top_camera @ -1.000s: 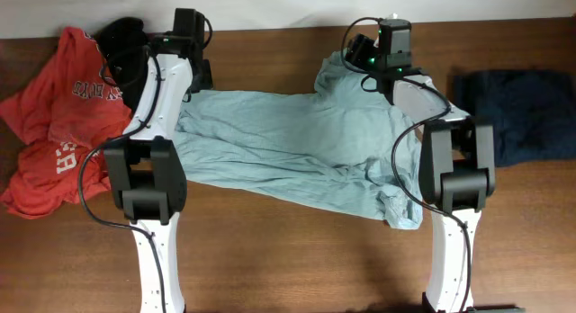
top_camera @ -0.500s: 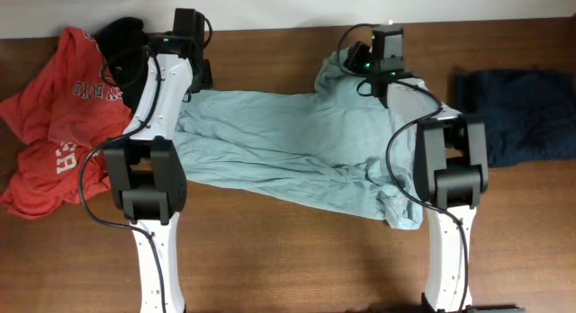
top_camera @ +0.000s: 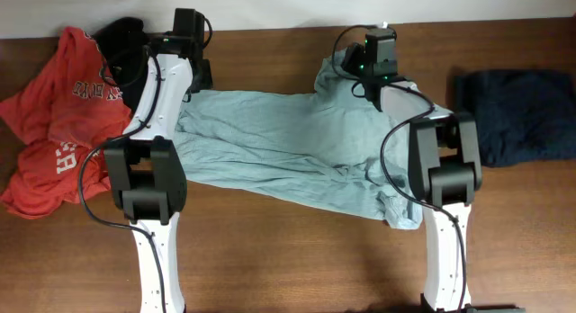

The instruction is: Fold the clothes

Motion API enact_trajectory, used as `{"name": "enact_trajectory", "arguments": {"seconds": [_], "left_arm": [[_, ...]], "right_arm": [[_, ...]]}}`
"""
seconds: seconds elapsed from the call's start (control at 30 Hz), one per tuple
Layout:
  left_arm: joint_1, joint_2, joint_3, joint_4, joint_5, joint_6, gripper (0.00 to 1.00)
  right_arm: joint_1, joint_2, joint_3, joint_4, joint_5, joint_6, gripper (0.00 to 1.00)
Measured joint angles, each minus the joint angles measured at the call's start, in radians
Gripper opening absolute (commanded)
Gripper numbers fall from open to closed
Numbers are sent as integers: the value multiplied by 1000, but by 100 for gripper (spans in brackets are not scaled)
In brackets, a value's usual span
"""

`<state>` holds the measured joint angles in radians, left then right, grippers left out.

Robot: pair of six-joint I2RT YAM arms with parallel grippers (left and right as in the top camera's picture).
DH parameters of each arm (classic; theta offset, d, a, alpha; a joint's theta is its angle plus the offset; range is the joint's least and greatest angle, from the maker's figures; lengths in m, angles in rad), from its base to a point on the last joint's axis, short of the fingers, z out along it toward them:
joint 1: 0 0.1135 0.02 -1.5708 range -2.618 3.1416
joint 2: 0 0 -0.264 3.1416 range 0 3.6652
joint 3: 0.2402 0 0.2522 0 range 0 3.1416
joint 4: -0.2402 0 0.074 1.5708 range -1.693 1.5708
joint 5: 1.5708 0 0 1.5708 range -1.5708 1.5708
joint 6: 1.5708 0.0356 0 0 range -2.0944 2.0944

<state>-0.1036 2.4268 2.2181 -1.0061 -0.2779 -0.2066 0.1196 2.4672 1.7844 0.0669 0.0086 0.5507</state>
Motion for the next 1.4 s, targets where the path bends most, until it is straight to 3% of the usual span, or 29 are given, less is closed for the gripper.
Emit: {"name": "enact_trajectory", "arguments": {"seconds": [0.1, 0.33, 0.47, 0.53, 0.77, 1.0, 1.17, 1.4], "left_arm": [[0, 0, 0, 0, 0, 0, 1], [0, 0, 0, 0, -2, 0, 1], [0, 0, 0, 0, -3, 0, 1], [0, 0, 0, 0, -3, 0, 1], [0, 0, 0, 3, -3, 0, 1], [0, 2, 27, 11, -3, 0, 1], [4, 3, 160, -6, -3, 27, 1], [18, 3, 330, -111, -3, 55, 1]], "right_arm": [[0, 19, 0, 3, 6, 10, 32], [0, 24, 0, 25, 14, 26, 30], [0, 24, 7, 20, 14, 30, 6], [-1, 25, 38, -14, 17, 34, 4], [-10, 25, 257, -295, 18, 17, 4], [-23, 25, 510, -684, -14, -80, 4], [-61, 26, 784, -1033, -130, -146, 4], [-157, 26, 979, -1404, -299, -232, 4]]}}
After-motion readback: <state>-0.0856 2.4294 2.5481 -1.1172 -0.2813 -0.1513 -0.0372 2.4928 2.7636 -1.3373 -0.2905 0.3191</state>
